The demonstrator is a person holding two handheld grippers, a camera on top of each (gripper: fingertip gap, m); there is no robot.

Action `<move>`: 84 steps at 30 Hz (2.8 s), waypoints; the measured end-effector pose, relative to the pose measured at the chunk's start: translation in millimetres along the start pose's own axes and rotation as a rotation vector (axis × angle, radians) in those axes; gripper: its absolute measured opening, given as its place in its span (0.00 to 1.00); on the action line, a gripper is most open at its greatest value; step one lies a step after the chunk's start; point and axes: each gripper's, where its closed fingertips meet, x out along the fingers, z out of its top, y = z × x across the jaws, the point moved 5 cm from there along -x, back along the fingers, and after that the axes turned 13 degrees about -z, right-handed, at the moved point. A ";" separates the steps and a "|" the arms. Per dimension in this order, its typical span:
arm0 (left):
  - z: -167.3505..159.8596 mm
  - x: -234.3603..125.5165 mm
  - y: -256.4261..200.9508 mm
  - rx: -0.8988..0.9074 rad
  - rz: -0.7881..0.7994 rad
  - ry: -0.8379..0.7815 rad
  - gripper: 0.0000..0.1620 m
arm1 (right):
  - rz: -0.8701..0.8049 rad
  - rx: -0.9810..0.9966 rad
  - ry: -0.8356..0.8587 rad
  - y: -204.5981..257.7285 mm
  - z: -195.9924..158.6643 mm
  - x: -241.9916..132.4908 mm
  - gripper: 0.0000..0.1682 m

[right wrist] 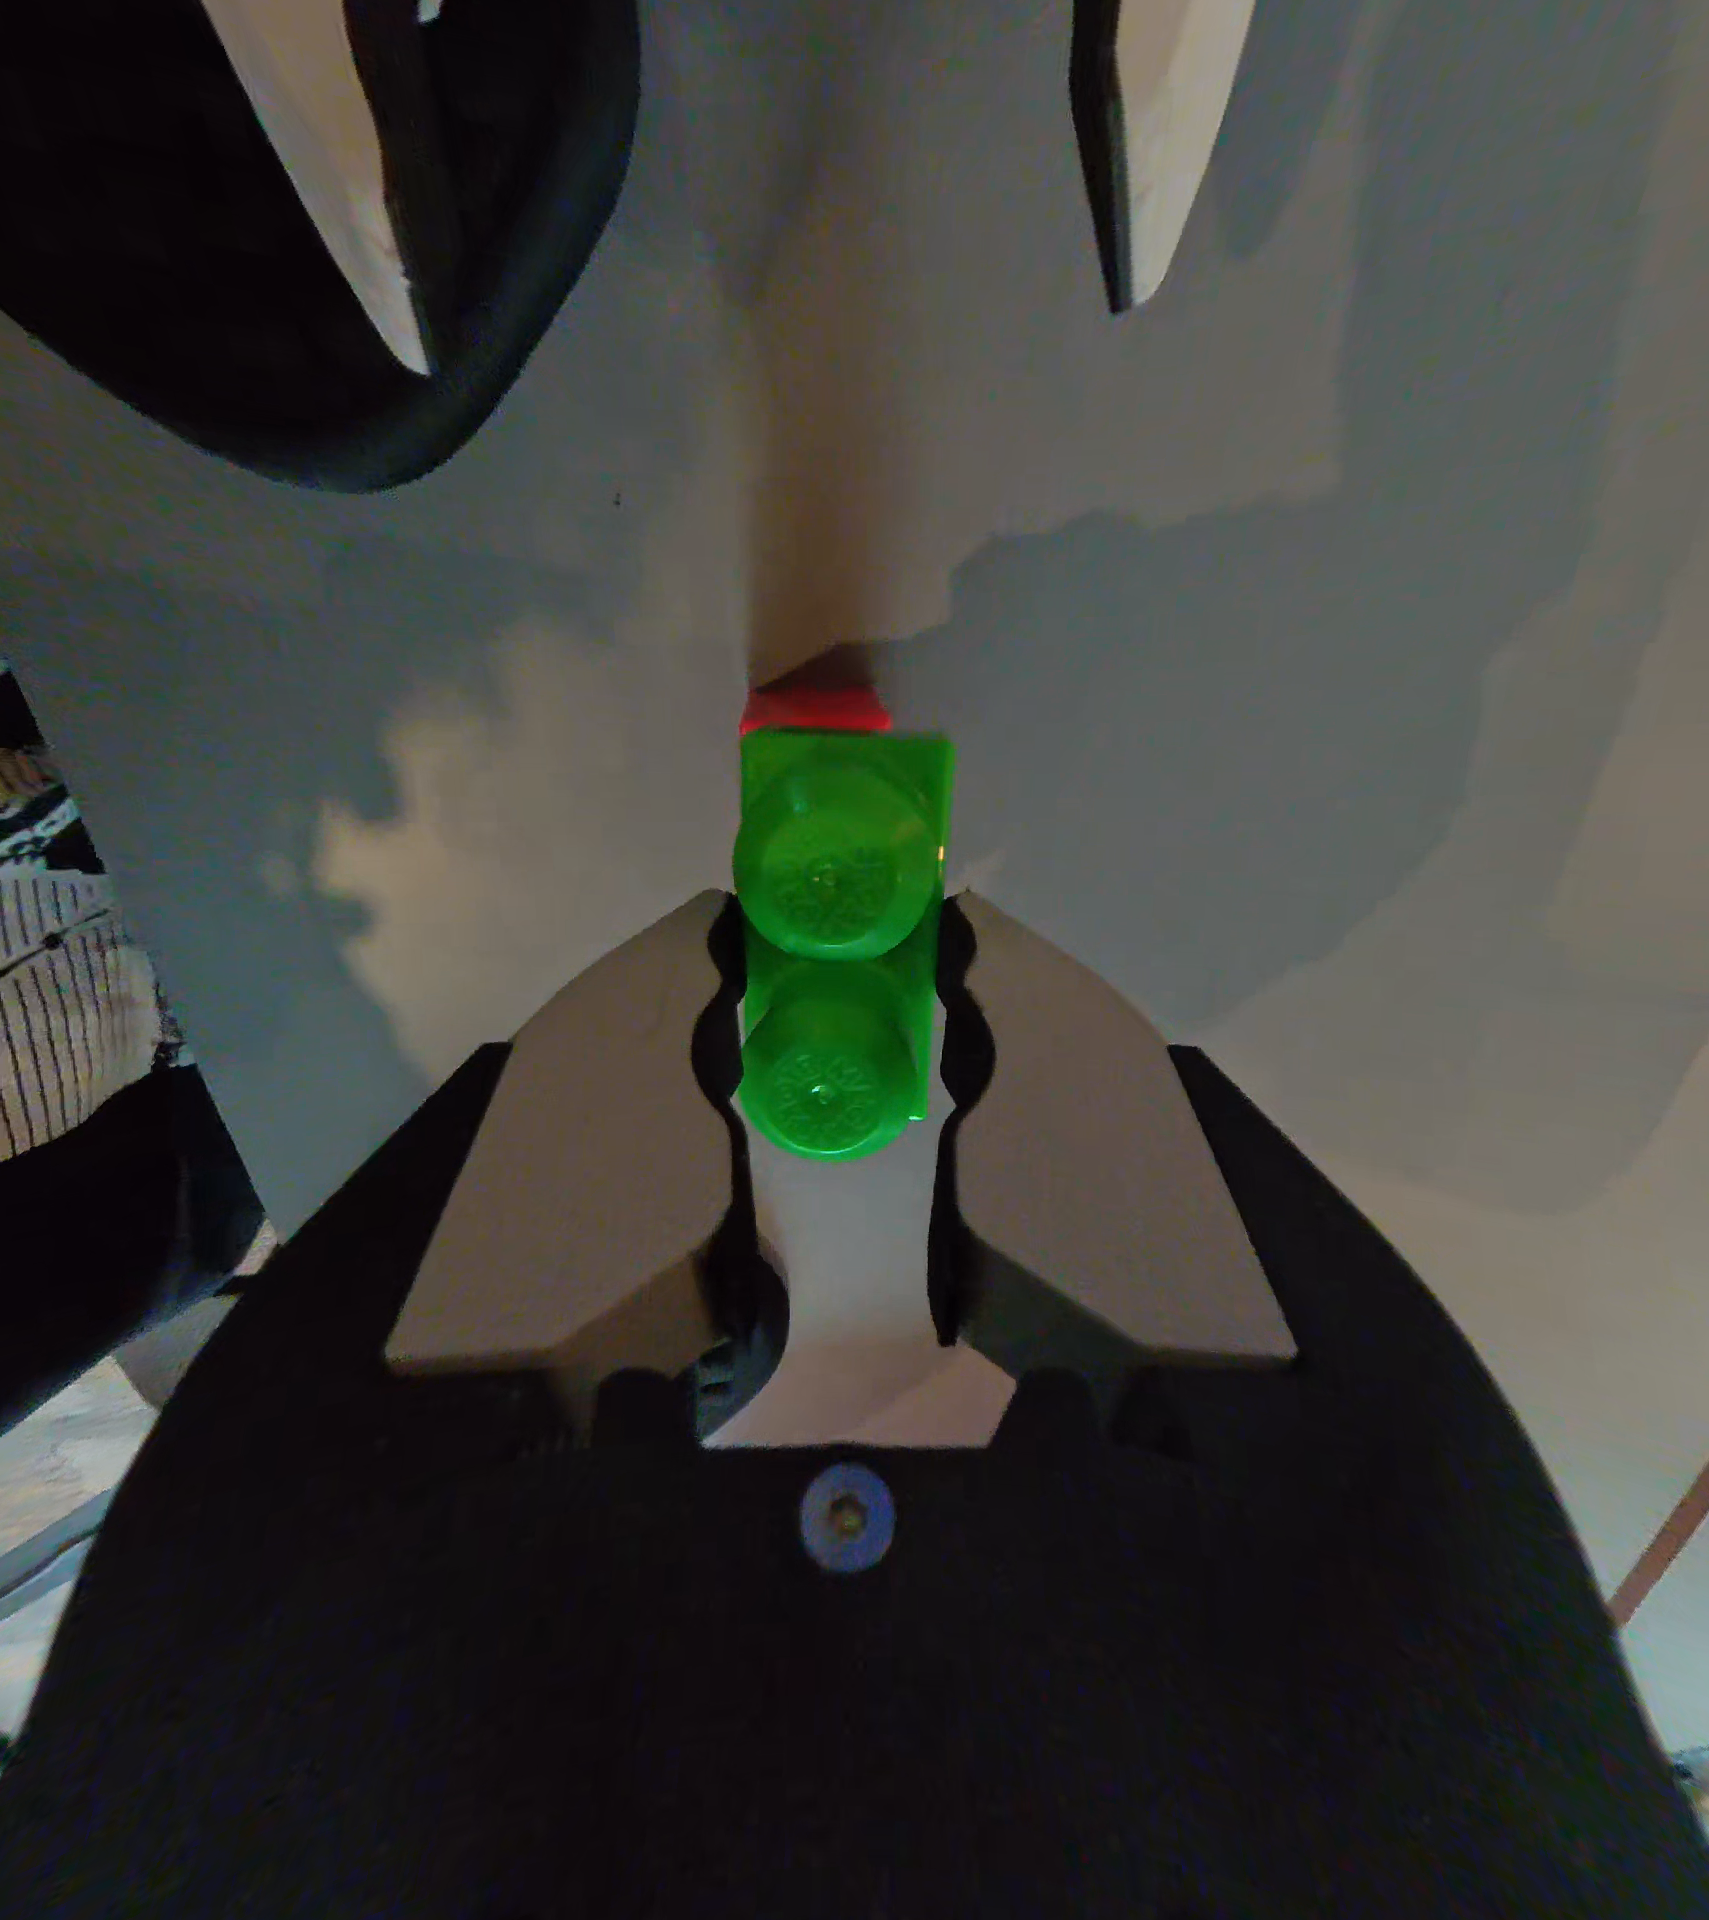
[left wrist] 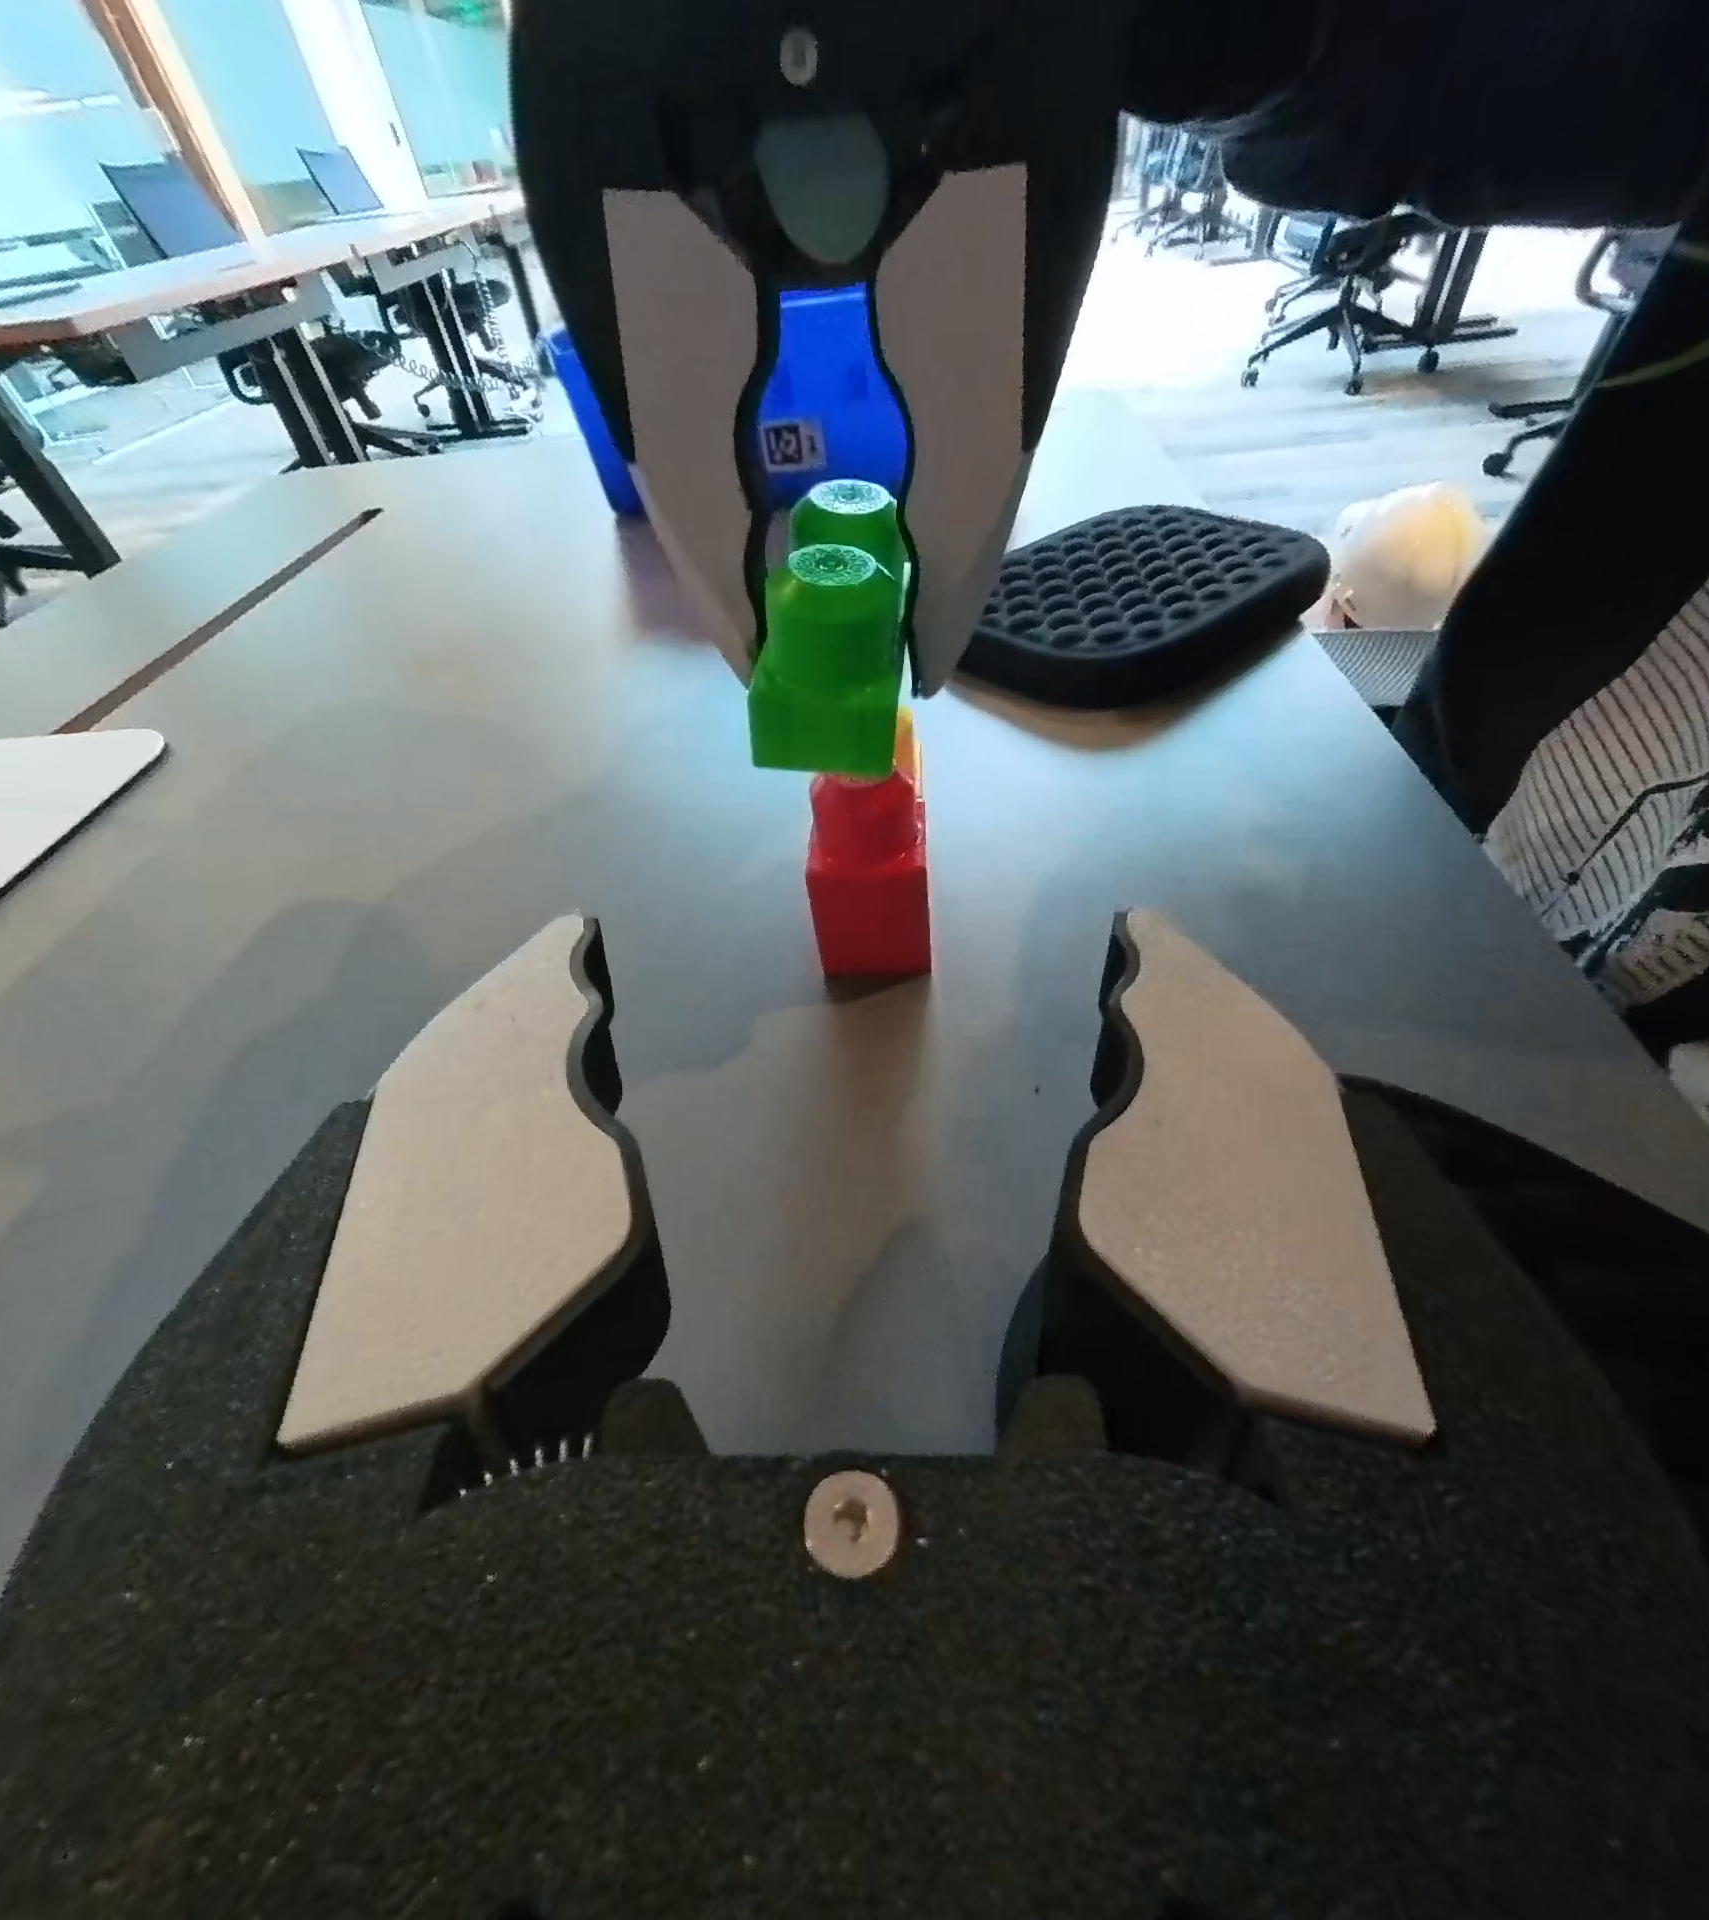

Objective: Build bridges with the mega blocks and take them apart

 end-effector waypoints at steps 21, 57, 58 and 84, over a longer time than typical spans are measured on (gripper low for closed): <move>-2.5 2.0 -0.9 -0.016 -0.026 0.025 0.51 | 0.043 -0.024 0.015 5.9 -1.5 17.2 0.21; -5.2 5.7 -2.4 -0.013 -0.039 0.061 0.48 | 0.066 -0.116 0.301 11.2 2.5 36.9 0.21; -5.1 5.6 -2.2 -0.014 -0.038 0.059 0.48 | 0.066 -0.122 0.314 11.3 2.8 37.3 0.20; -5.2 6.0 -3.8 0.002 -0.038 0.063 0.48 | 0.063 -0.109 0.255 12.3 1.7 42.2 0.21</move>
